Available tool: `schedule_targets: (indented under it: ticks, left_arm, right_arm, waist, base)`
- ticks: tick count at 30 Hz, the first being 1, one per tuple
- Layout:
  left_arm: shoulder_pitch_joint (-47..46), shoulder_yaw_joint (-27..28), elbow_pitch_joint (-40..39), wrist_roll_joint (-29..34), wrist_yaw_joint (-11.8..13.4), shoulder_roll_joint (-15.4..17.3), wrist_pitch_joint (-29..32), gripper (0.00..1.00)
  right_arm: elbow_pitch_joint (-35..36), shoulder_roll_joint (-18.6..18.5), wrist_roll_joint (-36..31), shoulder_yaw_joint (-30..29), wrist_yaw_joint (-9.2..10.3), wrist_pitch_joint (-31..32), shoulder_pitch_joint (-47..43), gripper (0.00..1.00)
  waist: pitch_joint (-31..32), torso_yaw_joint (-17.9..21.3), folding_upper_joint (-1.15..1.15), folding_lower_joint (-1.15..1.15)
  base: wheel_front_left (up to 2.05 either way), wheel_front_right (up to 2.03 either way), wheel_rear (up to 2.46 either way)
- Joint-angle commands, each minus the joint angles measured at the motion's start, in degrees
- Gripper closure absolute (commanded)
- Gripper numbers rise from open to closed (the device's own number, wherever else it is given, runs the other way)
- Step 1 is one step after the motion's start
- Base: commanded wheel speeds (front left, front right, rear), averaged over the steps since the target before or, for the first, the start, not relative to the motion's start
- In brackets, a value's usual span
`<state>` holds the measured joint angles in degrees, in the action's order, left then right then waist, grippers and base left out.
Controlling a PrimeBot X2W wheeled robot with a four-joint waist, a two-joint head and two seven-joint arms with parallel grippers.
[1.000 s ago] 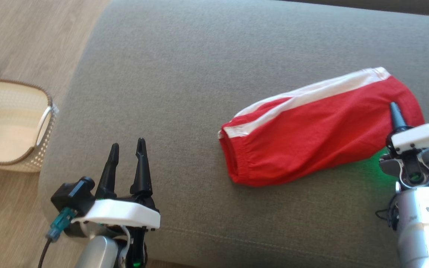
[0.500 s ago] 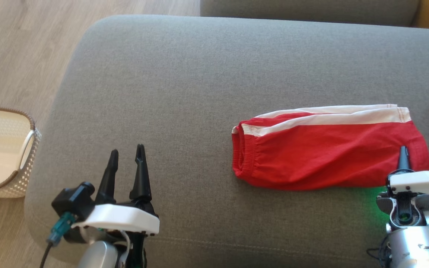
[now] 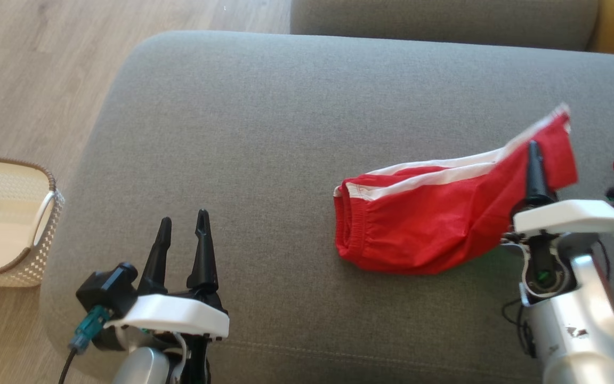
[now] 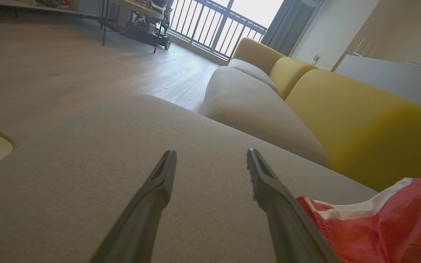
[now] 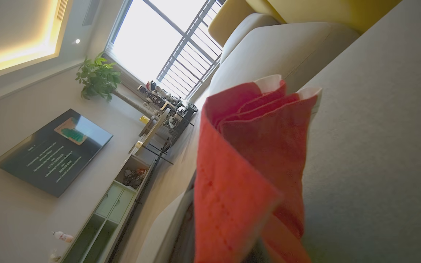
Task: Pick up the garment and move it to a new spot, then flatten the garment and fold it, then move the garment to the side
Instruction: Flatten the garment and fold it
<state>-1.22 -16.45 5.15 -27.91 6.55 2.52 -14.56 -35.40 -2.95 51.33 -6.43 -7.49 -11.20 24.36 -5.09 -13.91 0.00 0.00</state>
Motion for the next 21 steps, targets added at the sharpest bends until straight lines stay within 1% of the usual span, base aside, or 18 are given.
schedule_targets:
  ticks: [1,6,7,11,14,21]
  left_arm:
    - [-0.92,1.75,-1.6,0.31,-0.15,0.36,-0.44,0.0]
    - [-0.8,1.78,-1.47,0.48,-0.16,0.36,-0.44,0.0]
    - [-0.77,1.68,-1.37,0.45,-0.2,0.36,-0.44,0.0]
    - [-0.22,1.65,-1.11,0.45,-0.2,0.36,-0.44,0.0]
    - [0.28,1.86,-0.91,0.49,-0.21,0.36,-0.44,0.0]
    - [0.81,2.03,-0.9,0.6,-0.38,0.36,-0.44,0.0]
  right_arm:
    - [3.43,0.07,0.66,3.26,0.0,-0.37,1.14,1.0]
    - [8.53,0.07,4.26,10.05,0.0,-0.63,-0.45,1.0]
    - [10.47,0.07,5.71,13.05,0.0,-0.69,-1.3,1.0]
    - [13.27,0.07,7.87,18.57,0.0,-0.7,-3.72,1.0]
    - [13.26,0.07,7.67,21.39,0.0,-0.94,-5.44,1.0]
    - [9.54,0.07,5.72,26.04,0.0,-1.4,-6.56,1.0]
  waist:
    - [0.27,-0.29,0.0,0.0]
    - [0.91,-1.35,0.0,0.0]
    - [1.2,-2.01,0.0,0.0]
    - [1.89,-3.39,0.0,0.0]
    - [2.27,-4.26,0.0,0.0]
    - [2.45,-5.47,0.0,0.0]
  base:
    - [0.0,0.0,0.0]
    - [0.0,0.0,0.0]
    - [0.0,0.0,0.0]
    - [0.0,0.0,0.0]
    - [0.0,0.0,0.0]
    - [0.0,0.0,0.0]
